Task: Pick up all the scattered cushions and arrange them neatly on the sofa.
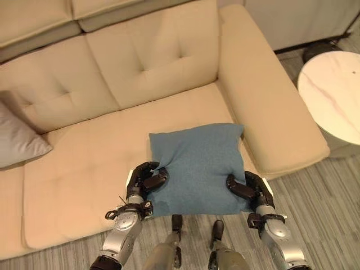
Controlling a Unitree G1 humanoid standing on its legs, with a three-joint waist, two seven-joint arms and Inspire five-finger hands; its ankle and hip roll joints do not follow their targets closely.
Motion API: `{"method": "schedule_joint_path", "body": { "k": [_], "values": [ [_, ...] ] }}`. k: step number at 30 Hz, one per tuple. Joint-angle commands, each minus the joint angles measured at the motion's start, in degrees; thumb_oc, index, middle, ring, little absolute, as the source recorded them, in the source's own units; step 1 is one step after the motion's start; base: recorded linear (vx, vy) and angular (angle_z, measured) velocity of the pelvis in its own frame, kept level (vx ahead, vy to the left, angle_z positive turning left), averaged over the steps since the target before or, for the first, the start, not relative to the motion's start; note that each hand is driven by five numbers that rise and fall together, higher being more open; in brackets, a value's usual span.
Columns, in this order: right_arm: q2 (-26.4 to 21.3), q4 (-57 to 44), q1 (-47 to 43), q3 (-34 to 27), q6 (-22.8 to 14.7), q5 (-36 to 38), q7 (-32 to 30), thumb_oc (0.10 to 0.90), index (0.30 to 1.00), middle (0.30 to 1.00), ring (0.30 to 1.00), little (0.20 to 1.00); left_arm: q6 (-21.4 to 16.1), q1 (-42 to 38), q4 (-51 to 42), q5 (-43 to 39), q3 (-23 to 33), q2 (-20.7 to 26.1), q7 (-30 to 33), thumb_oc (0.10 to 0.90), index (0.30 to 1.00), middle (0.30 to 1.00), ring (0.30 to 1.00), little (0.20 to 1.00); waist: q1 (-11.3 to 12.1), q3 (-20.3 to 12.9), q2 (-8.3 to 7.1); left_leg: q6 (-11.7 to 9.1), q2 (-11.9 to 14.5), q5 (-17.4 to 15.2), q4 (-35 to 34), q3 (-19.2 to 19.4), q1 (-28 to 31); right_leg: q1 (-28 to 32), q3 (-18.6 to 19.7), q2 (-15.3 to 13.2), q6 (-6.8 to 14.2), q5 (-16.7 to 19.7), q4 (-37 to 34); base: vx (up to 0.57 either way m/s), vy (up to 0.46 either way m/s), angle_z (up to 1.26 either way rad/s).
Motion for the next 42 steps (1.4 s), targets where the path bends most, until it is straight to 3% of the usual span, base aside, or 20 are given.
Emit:
{"method": "schedule_joint_path", "body": {
  "k": [1, 4, 8, 12, 15, 16, 17, 19, 20, 22, 24, 26, 28, 30, 31, 33, 34, 36, 39, 42],
  "values": [
    [-0.51, -12.04, -2.39, -0.38, -7.74, -0.30, 4.22, 0.400, 0.300, 0.300, 0.300, 0.300, -7.46, -3.23, -11.11, -0.55, -0.79, 0.12, -6.14, 0.400, 0.300, 0.300, 0.300, 0.300, 0.28, -8.81, -3.24, -3.17, 0.53, -8.27, 7.20, 2.25, 0.37, 4.78, -0.36, -1.50, 1.02, -11.03, 3.45, -0.03, -0.042, 0.64],
    [-0.59, -12.98, -1.59, -1.00, -7.84, -0.07, 4.49, 0.400, 0.300, 0.300, 0.300, 0.300, -7.35, -2.12, -11.73, -0.79, -1.01, 0.20, -6.71, 0.400, 0.300, 0.300, 0.300, 0.300, 0.15, -9.22, -3.44, -3.13, 0.09, -8.23, 8.49, 2.46, -0.44, 5.15, -1.51, -1.68, 0.81, -10.82, 3.18, -0.03, -0.011, 0.46],
    [-0.17, -13.62, -1.39, -1.72, -7.84, -0.76, 3.55, 0.400, 0.300, 0.300, 0.300, 0.300, -7.71, -1.21, -11.88, -1.09, -1.45, 0.12, -7.51, 0.400, 0.300, 0.300, 0.300, 0.300, -0.81, -9.92, -4.49, -1.29, 1.40, -10.09, 10.46, 9.65, -0.76, 5.94, -3.90, -2.72, 1.32, -9.95, 2.24, -0.02, 0.059, 0.56],
    [0.87, -13.12, -1.84, -0.81, -7.29, -2.20, 3.40, 0.400, 0.300, 0.300, 0.300, 0.300, -7.23, 0.39, -12.29, -0.87, -1.31, 0.60, -7.48, 0.400, 0.300, 0.300, 0.300, 0.300, -0.40, -11.28, -5.01, 0.03, 0.88, -11.71, 9.14, 9.92, 0.74, 5.81, -3.82, -3.81, 2.50, -9.75, 4.25, 0.11, 0.156, 0.23],
    [2.03, -12.99, -2.90, -0.12, -6.91, -2.42, 3.93, 0.400, 0.300, 0.300, 0.300, 0.300, -6.60, 0.72, -12.92, 0.11, -0.83, 1.59, -7.41, 0.400, 0.300, 0.300, 0.300, 0.300, 0.17, -10.98, -4.55, 2.28, -0.41, -12.98, 7.61, 9.35, 3.20, 3.12, -3.10, -7.18, 3.32, -10.41, 14.56, 0.06, 0.219, 0.10],
    [2.04, -12.99, -2.91, -0.11, -6.91, -2.42, 3.93, 0.400, 0.300, 0.300, 0.300, 0.300, -6.60, 0.72, -12.92, 0.11, -0.82, 1.60, -7.41, 0.400, 0.300, 0.300, 0.300, 0.300, 0.22, -10.97, -4.59, 2.31, -0.46, -12.96, 7.56, 9.42, 3.23, 3.00, -3.02, -7.28, 3.35, -10.51, 14.77, 0.06, 0.214, -0.02],
    [2.39, -13.09, -4.23, 0.59, -6.52, -2.62, 4.30, 0.400, 0.300, 0.300, 0.300, 0.300, -6.56, 0.45, -13.12, 0.78, -0.16, 2.48, -7.12, 0.400, 0.300, 0.300, 0.300, 0.300, 0.07, -10.26, -4.38, 3.74, -1.27, -13.36, 6.47, 9.70, 5.11, 0.16, -1.64, -9.98, 4.74, -8.24, 22.16, 0.08, 0.189, -0.05],
    [2.87, -13.55, -4.14, 0.85, -6.45, -2.49, 4.90, 0.400, 0.300, 0.300, 0.300, 0.300, -6.82, 0.23, -13.26, 0.87, 0.40, 2.99, -6.98, 0.400, 0.300, 0.300, 0.300, 0.300, -0.35, -9.71, -4.04, 4.31, -1.20, -13.30, 5.24, 9.10, 6.77, -3.47, 2.09, -9.37, 5.25, -7.48, 28.08, 0.10, 0.151, -0.08],
    [2.84, -13.83, -3.98, 0.81, -6.56, -2.44, 4.96, 0.400, 0.300, 0.300, 0.300, 0.300, -7.06, 0.06, -13.35, 0.93, 0.35, 3.07, -6.87, 0.400, 0.300, 0.300, 0.300, 0.300, -0.79, -9.57, -3.94, 4.15, -1.08, -13.08, 4.38, 8.43, 7.59, -5.23, 5.04, -7.52, 4.88, -8.38, 28.68, 0.11, 0.036, -0.06],
    [2.63, -14.28, -3.78, 0.59, -6.60, -2.42, 5.18, 0.400, 0.300, 0.300, 0.300, 0.300, -7.26, -0.31, -13.50, 1.15, -0.05, 2.90, -6.75, 0.400, 0.300, 0.300, 0.300, 0.300, -1.49, -9.47, -4.13, 3.66, -1.03, -12.70, 3.51, 7.13, 8.23, -6.45, 9.49, -4.06, 4.43, -10.31, 24.99, 0.12, -0.033, 0.17],
    [2.40, -14.18, -4.01, 0.71, -7.00, -2.19, 4.99, 0.400, 0.300, 0.300, 0.300, 0.300, -7.35, -1.07, -13.38, 1.53, -0.63, 2.78, -6.55, 0.400, 0.300, 0.300, 0.300, 0.300, -2.03, -9.59, -4.62, 3.40, -1.34, -12.64, 3.31, 5.85, 8.00, -7.99, 12.30, -1.71, 3.82, -9.22, 19.86, 0.11, -0.086, 0.48],
    [2.06, -13.89, -4.35, 0.79, -7.27, -2.11, 4.76, 0.400, 0.300, 0.300, 0.300, 0.300, -7.41, -1.81, -12.87, 1.86, -1.03, 2.52, -6.25, 0.400, 0.300, 0.300, 0.300, 0.300, -2.63, -9.37, -5.11, 3.14, -1.73, -13.02, 3.32, 4.51, 8.21, -9.36, 14.11, -0.23, 3.88, -7.02, 16.04, 0.13, -0.114, 0.49],
    [1.95, -13.91, -3.87, 0.52, -7.26, -2.24, 4.71, 0.400, 0.300, 0.300, 0.300, 0.300, -7.30, -2.12, -12.86, 1.86, -1.13, 2.26, -6.70, 0.400, 0.300, 0.300, 0.300, 0.300, -3.09, -9.94, -6.17, 2.46, -2.38, -14.56, 4.76, 3.12, 8.47, -6.49, 15.36, 0.11, 3.13, -6.27, 11.18, 0.19, -0.163, 0.74],
    [1.95, -13.90, -3.87, 0.52, -7.26, -2.24, 4.71, 0.400, 0.300, 0.300, 0.300, 0.300, -7.28, -2.10, -12.88, 1.86, -1.12, 2.26, -6.70, 0.400, 0.300, 0.300, 0.300, 0.300, -3.16, -9.89, -6.15, 2.45, -2.37, -14.61, 4.83, 3.05, 8.49, -6.36, 15.27, 0.12, 3.12, -6.23, 11.07, 0.11, -0.143, 0.52],
    [1.24, -14.24, -3.34, -0.42, -7.48, -1.88, 4.44, 0.400, 0.300, 0.300, 0.300, 0.300, -7.10, -2.52, -12.86, 1.10, -1.57, 1.43, -6.93, 0.400, 0.300, 0.300, 0.300, 0.300, -3.67, -10.23, -6.60, 0.52, -1.65, -16.24, 10.17, 3.88, 6.59, -4.19, 14.14, 0.23, 2.27, -6.35, 9.33, 0.12, -0.186, 0.20],
    [1.10, -14.28, -3.41, -0.70, -7.64, -1.54, 4.29, 0.400, 0.300, 0.300, 0.300, 0.300, -7.11, -2.72, -12.69, 1.03, -2.07, 1.01, -6.89, 0.400, 0.300, 0.300, 0.300, 0.300, -3.96, -10.01, -6.80, -0.22, -1.33, -16.53, 13.17, 4.51, 5.26, -3.09, 13.47, 0.03, 1.84, -6.57, 8.76, 0.10, -0.183, 0.40],
    [0.71, -14.11, -3.78, -0.85, -7.88, -1.10, 3.83, 0.400, 0.300, 0.300, 0.300, 0.300, -7.17, -3.43, -12.64, 0.41, -2.47, 0.45, -6.73, 0.400, 0.300, 0.300, 0.300, 0.300, -4.05, -9.28, -7.16, -0.95, -0.77, -16.09, 18.96, 5.52, 2.40, -1.88, 12.45, -0.27, 1.23, -6.73, 8.17, 0.06, -0.124, 0.80],
    [0.66, -14.03, -3.81, -0.95, -7.71, -0.98, 3.70, 0.400, 0.300, 0.300, 0.300, 0.300, -7.13, -3.54, -12.45, 0.34, -2.54, 0.30, -6.64, 0.400, 0.300, 0.300, 0.300, 0.300, -4.14, -9.15, -7.28, -1.02, -0.36, -15.78, 20.80, 6.20, 1.29, -1.31, 12.10, -0.32, 0.89, -6.98, 7.78, 0.04, -0.076, 0.44],
    [0.55, -13.96, -3.75, -1.08, -7.54, -0.91, 3.85, 0.400, 0.300, 0.300, 0.300, 0.300, -7.01, -3.47, -12.41, 0.33, -2.62, 0.34, -6.77, 0.400, 0.300, 0.300, 0.300, 0.300, -4.18, -9.13, -7.56, -0.70, 0.58, -15.94, 21.54, 7.53, 0.26, -0.30, 11.45, -0.45, 0.62, -7.40, 7.06, 0.08, -0.039, 0.06],
    [0.65, -13.66, -3.77, -1.23, -7.41, -1.10, 3.40, 0.400, 0.300, 0.300, 0.300, 0.300, -6.29, -3.73, -12.63, 0.97, -2.76, 0.43, -6.49, 0.400, 0.300, 0.300, 0.300, 0.300, -3.94, -10.08, -7.54, -0.42, 2.22, -13.70, 14.89, 8.80, -0.26, 1.39, 10.59, -0.37, 1.24, -8.04, 5.75, 0.17, 0.008, 0.13]
  ]
}}
